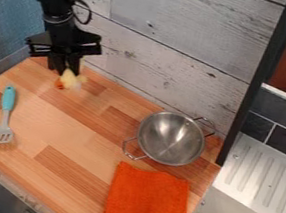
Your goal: Move the duck to the upper left side of the table
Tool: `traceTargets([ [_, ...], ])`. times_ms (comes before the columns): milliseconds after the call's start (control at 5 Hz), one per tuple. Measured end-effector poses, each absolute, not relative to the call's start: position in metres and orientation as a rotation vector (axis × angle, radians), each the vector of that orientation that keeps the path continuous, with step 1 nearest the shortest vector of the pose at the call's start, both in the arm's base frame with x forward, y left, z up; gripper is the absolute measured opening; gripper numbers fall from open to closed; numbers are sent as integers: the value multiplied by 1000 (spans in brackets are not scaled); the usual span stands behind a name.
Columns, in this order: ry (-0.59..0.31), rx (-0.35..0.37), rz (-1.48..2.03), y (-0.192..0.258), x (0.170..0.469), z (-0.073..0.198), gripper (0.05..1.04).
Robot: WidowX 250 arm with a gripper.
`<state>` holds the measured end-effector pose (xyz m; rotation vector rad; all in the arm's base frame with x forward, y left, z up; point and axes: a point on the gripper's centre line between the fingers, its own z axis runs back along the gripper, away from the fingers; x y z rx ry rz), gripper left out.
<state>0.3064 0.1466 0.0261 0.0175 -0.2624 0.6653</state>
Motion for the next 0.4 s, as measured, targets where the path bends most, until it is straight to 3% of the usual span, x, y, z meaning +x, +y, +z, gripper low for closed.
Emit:
traceTargets([
  [400,-246,35,663,174,321,-2,154],
])
